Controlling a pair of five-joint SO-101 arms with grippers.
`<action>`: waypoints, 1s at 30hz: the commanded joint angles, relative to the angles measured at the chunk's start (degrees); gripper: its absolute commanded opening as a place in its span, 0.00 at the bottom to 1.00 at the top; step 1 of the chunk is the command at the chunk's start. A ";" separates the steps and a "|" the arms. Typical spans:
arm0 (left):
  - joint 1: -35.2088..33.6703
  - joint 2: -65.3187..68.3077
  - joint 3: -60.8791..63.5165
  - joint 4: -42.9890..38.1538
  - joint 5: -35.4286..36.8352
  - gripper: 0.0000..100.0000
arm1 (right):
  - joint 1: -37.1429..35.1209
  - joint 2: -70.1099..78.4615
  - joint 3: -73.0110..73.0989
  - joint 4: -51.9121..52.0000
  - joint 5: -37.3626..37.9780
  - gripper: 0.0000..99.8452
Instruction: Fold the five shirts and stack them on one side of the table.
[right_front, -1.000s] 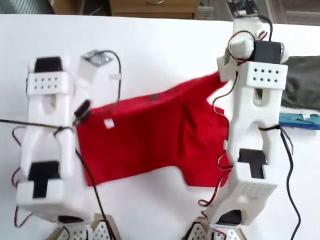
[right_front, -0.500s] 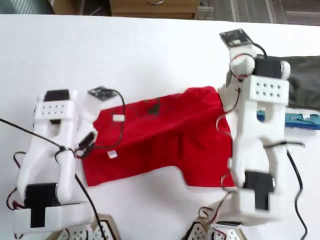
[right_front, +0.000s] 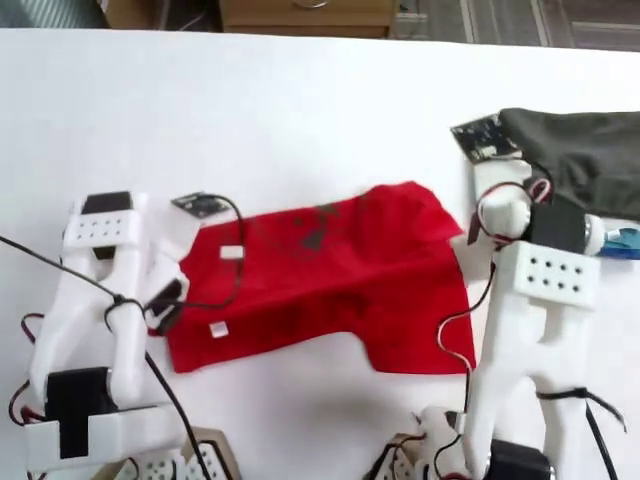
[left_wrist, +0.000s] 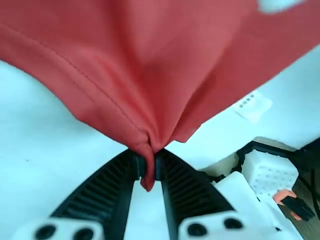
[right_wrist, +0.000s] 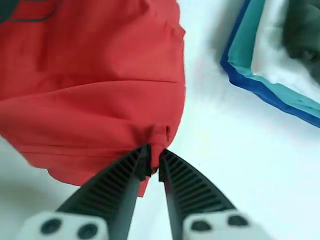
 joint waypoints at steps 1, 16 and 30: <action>-0.35 -2.11 -0.22 2.64 -2.11 0.03 | 2.24 -2.24 0.00 -0.40 1.32 0.02; -0.35 -1.76 12.62 -8.88 -2.64 0.03 | 6.81 -2.77 19.52 -7.60 7.47 0.02; -0.35 -1.93 16.66 -14.07 -2.64 0.03 | 6.46 -2.77 25.23 -10.51 7.47 0.02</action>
